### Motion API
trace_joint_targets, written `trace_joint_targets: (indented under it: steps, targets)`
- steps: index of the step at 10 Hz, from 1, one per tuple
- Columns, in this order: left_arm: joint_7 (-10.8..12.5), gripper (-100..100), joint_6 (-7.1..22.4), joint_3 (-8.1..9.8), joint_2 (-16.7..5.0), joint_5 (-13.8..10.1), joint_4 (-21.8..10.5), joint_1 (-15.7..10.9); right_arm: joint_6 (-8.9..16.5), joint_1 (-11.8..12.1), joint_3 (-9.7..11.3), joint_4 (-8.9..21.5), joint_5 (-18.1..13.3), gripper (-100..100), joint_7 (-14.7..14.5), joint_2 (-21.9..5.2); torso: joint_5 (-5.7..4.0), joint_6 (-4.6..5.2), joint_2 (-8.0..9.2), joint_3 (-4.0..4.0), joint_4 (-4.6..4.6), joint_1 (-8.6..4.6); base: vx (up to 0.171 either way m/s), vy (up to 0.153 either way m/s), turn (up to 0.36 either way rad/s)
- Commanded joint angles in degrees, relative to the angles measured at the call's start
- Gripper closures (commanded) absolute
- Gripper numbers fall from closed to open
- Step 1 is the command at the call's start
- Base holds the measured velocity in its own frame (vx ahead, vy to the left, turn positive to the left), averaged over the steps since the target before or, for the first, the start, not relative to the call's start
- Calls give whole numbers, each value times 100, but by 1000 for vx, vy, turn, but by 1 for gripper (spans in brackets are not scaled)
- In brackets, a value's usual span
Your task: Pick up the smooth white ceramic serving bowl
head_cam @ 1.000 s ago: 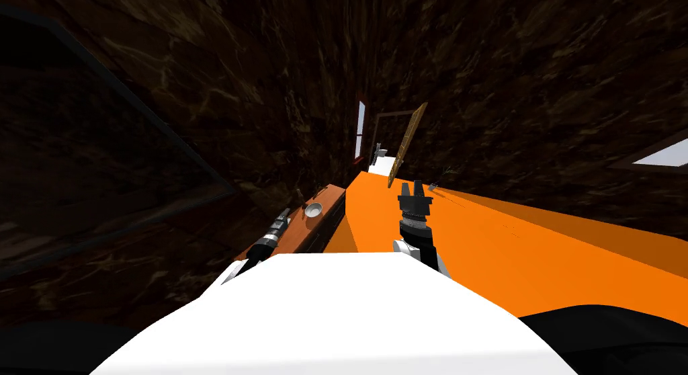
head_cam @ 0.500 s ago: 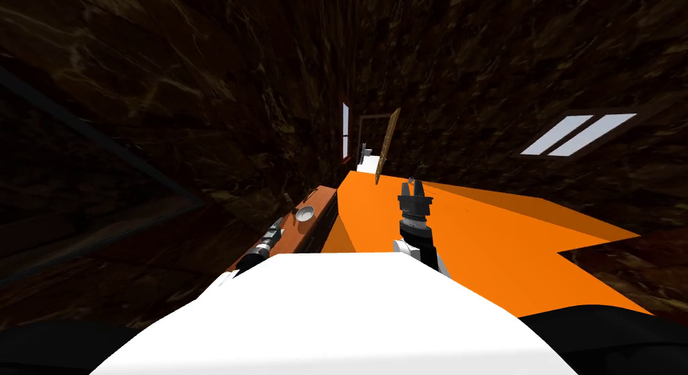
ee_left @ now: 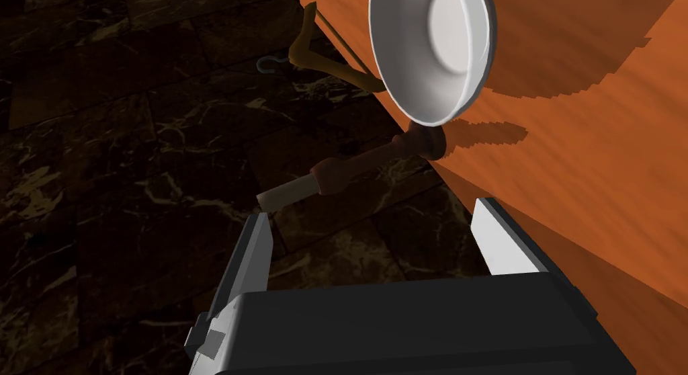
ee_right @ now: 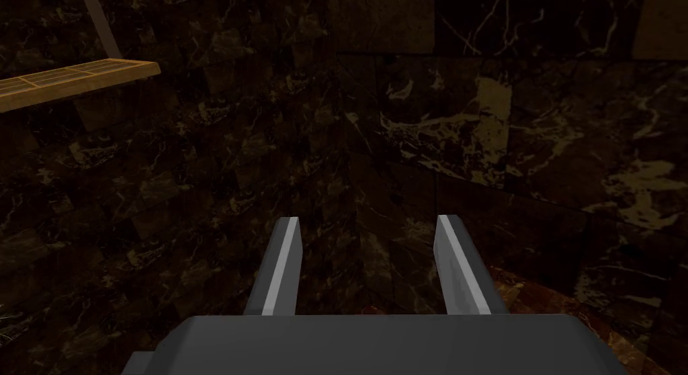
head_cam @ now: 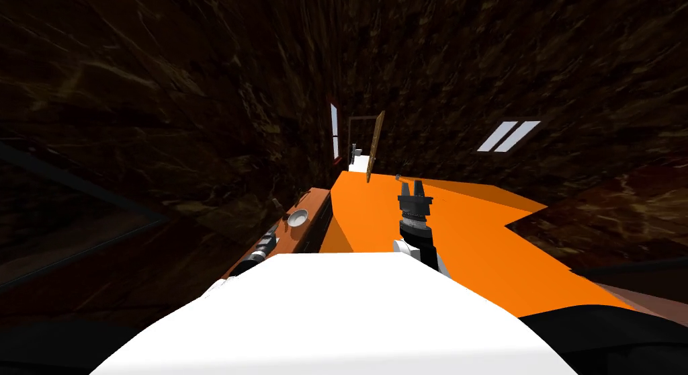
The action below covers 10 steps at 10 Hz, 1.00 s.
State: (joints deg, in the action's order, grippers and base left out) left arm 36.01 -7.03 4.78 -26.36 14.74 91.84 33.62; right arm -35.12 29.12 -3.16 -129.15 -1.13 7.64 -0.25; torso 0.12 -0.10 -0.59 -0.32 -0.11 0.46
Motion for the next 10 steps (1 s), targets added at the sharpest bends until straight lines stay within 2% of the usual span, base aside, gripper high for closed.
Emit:
trace_joint_targets:
  steps: [1, 2, 3, 5, 6, 7, 8, 10]
  targets:
    - [286, -100, 80, 29, -57, 35, -223, 82, 0, 0, 0, 0, 0, 0, 0, 0, 0, 0, 0, 0, 0, 0, 21, 9, -340]
    - [463, -100, 153, 48, -101, 64, -391, 129, 0, -1, 1, 0, 0, 0, 0, 0, 0, 4, -3, -1, 0, 0, 38, 20, -477]
    - [534, -100, 153, 48, -101, 64, -433, 129, 0, -1, 0, 0, 0, 0, 0, 0, 1, 5, -9, -5, -1, 4, 29, 26, -157]
    - [909, -100, 287, 78, -164, 117, -835, 221, 0, 0, 0, 0, 0, 0, 0, 0, 1, 3, -11, -6, -2, 1, 49, 14, -378]
    - [985, -100, 287, 78, -164, 117, -835, 221, 0, 0, 0, 0, 0, 0, 0, 0, 0, 3, -17, -10, -3, 2, 45, 28, -97]
    - [1197, -100, 349, 88, -184, 141, -1024, 266, 0, 2, -1, 0, 0, 0, 0, 0, 1, -4, -17, -10, -4, 2, 51, 20, -251]
    - [1197, -100, 349, 88, -184, 141, -1024, 266, 0, 0, 0, 0, 0, 0, 0, 0, 0, 2, -18, -10, -4, 0, 47, 21, -114]
    - [1537, -100, 461, 95, -203, 184, -1359, 352, 0, 0, 0, 0, 0, 0, 0, 0, 0, 1, -18, -11, -4, -1, 60, 22, -310]
